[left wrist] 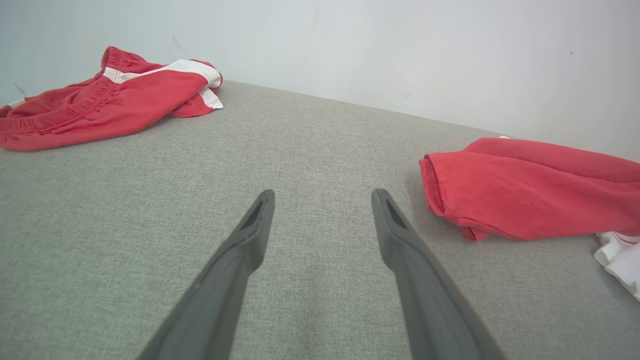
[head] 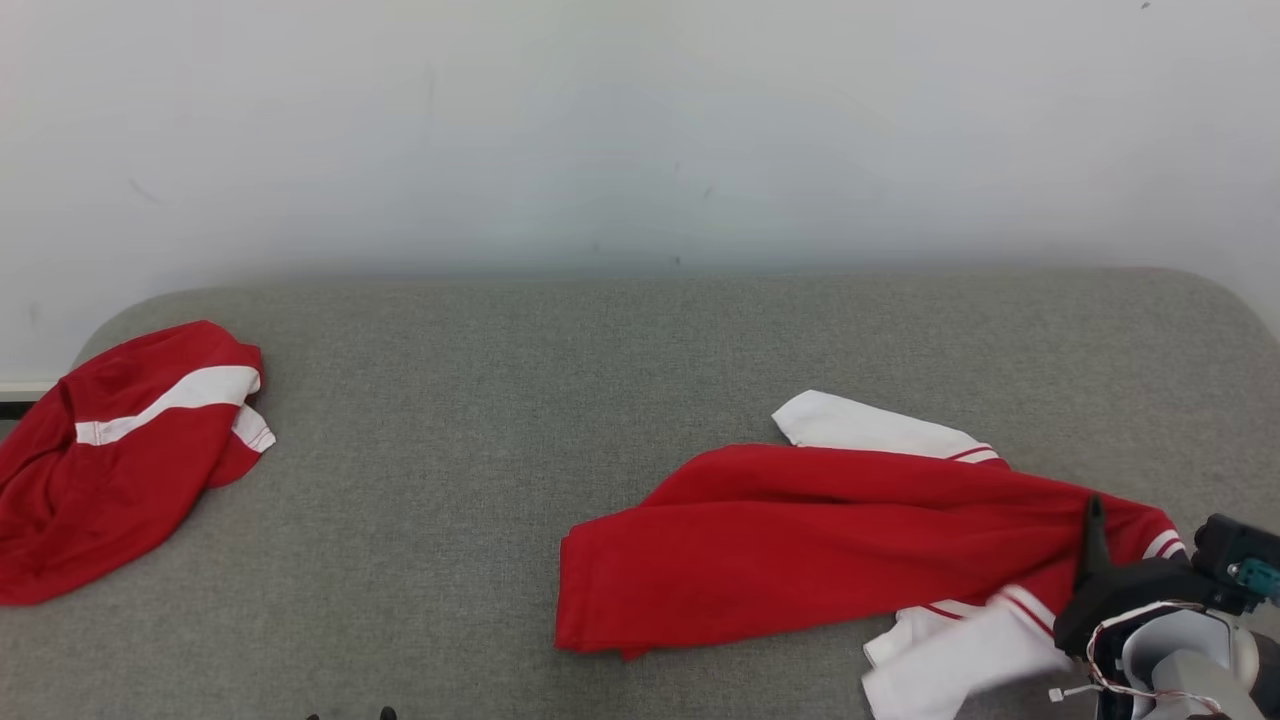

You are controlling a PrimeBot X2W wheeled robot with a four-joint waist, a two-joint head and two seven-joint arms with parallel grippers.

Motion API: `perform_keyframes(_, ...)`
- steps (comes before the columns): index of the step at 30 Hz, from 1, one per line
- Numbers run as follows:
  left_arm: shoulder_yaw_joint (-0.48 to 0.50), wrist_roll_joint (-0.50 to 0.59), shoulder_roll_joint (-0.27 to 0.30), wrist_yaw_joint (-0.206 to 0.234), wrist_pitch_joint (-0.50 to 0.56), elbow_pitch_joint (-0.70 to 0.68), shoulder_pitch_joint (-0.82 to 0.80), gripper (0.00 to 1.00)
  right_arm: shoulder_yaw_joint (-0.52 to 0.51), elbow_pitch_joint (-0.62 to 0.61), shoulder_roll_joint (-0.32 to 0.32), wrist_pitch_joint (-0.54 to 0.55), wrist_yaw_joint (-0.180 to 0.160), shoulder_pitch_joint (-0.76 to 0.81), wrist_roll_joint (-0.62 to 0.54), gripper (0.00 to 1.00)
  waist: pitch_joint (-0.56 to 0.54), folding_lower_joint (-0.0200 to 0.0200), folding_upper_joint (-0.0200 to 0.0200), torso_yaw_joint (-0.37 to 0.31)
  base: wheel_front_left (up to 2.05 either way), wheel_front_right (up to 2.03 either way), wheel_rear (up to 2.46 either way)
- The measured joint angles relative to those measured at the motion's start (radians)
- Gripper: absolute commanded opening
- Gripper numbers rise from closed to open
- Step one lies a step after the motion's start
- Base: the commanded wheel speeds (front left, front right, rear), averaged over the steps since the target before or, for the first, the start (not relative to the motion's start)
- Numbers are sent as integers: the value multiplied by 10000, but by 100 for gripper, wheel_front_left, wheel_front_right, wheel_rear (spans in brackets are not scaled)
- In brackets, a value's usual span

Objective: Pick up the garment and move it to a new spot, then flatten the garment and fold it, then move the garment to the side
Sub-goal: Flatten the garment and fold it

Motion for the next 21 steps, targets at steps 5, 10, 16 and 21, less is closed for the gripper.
perform_keyframes(5, -46, 0, 10, 0, 0, 40, -8, 100, 219, 50, 40, 167, 0, 274, -865, 100, -102, 0, 0, -3, 0, 0, 0)
perform_keyframes(10, -25, -2, 10, 0, 0, 36, 5, 100, 619, -493, -132, 311, 0, 635, -1868, 100, -240, 0, 0, 14, 0, 0, 0)
perform_keyframes(16, 90, -4, -10, 0, 0, -6, 93, 100, 834, -2518, -29, 82, 0, 1360, -2554, 100, -404, 0, 0, -56, 0, 0, 0)
perform_keyframes(21, 159, -4, -44, 0, 0, -50, 165, 100, 1300, -5070, 326, 4, 0, 2649, -2934, 100, -481, 0, -1, -204, 0, 0, 0)
